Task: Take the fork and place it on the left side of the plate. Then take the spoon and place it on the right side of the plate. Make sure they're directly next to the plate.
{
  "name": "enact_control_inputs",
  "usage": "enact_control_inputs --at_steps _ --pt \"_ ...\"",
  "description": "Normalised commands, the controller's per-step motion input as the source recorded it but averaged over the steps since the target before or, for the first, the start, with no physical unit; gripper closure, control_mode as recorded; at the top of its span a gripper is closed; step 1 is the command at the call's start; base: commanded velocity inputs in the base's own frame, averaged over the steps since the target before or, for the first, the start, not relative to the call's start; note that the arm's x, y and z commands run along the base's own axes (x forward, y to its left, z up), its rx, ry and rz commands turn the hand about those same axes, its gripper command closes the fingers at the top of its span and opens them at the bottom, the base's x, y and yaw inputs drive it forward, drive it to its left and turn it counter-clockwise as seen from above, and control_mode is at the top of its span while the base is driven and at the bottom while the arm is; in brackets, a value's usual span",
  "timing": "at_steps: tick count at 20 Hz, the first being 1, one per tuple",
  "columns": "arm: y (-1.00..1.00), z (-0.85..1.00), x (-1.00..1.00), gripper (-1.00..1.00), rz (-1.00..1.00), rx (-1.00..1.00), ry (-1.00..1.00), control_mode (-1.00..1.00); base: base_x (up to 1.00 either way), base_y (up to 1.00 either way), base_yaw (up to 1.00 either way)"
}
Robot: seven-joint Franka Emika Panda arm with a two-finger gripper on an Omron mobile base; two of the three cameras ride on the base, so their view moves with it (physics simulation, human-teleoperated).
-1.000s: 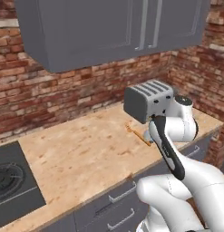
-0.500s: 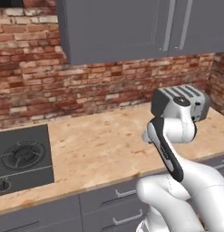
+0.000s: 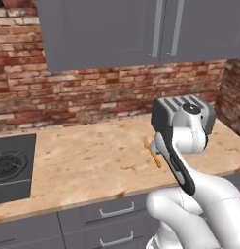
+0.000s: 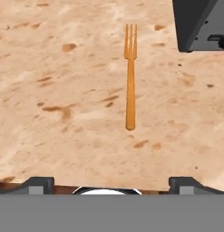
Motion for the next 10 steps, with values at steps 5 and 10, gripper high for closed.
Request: enact_control_inputs --at_steps 5,10 --pt "-0.07 -0.12 0.54 -1.0 0.0 0.0 0.01 -1.0 0.31 -0.06 0.0" --pt "-0.14 -0.36 0.72 -1.0 0.0 0.0 0.08 -1.0 0.0 0.0 0.0"
